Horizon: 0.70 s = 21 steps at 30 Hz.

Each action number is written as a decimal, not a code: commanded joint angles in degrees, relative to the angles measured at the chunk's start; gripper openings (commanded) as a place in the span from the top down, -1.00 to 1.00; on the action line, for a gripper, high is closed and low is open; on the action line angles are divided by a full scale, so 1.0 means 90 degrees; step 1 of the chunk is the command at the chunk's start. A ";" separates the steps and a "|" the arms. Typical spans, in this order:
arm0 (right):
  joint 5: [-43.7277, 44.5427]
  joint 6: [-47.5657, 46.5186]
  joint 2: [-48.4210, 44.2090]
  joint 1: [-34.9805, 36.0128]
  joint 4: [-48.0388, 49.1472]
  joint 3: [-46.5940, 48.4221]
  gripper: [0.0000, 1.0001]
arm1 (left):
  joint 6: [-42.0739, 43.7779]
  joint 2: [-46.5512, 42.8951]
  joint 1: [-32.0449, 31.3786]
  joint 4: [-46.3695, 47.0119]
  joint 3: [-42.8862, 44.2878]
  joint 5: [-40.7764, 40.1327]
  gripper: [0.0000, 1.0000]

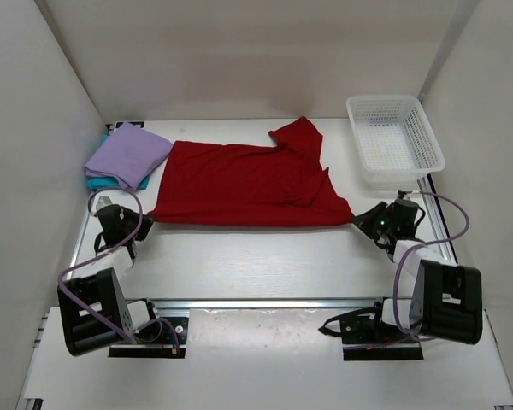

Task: Fold and stack the t-shirts
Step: Fold the flattened tshirt in 1/3 of the way

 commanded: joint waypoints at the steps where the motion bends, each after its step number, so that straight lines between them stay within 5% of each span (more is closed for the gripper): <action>1: -0.0039 0.0151 -0.0425 -0.0185 -0.0173 -0.0519 1.00 | 0.0319 -0.0506 0.0225 -0.0649 -0.0441 0.0108 1.00; 6: -0.0322 0.0395 -0.1489 -0.0585 -0.0759 -0.1418 1.00 | 0.0426 -0.1863 0.0392 -0.1441 -0.0891 0.0186 1.00; 11: 0.0078 0.0376 -0.3586 -0.0703 -0.2241 -0.1898 1.00 | 0.0378 -0.3241 0.0256 -0.2631 -0.1477 -0.0174 1.00; 13: 0.0136 0.0327 -0.4126 -0.0840 -0.2681 -0.1937 1.00 | 0.0387 -0.3389 0.0236 -0.2809 -0.1652 -0.0030 0.74; 14: 0.0204 0.0298 -0.4302 -0.0811 -0.2916 -0.1976 0.94 | 0.0368 -0.3467 0.0245 -0.2857 -0.1779 0.0030 0.46; 17: 0.0419 0.0064 -0.4381 -0.0635 -0.3229 -0.1704 0.16 | 0.0407 -0.3673 0.0197 -0.3081 -0.1703 -0.0008 -0.15; 19: 0.0391 -0.0179 -0.4479 -0.0625 -0.3357 -0.1305 -0.12 | 0.0504 -0.3615 0.0177 -0.3209 -0.1400 -0.0077 -0.47; 21: 0.0449 -0.0404 -0.4334 -0.0499 -0.3504 -0.0886 -0.17 | 0.0631 -0.3546 -0.0037 -0.3287 -0.0962 -0.0126 -0.72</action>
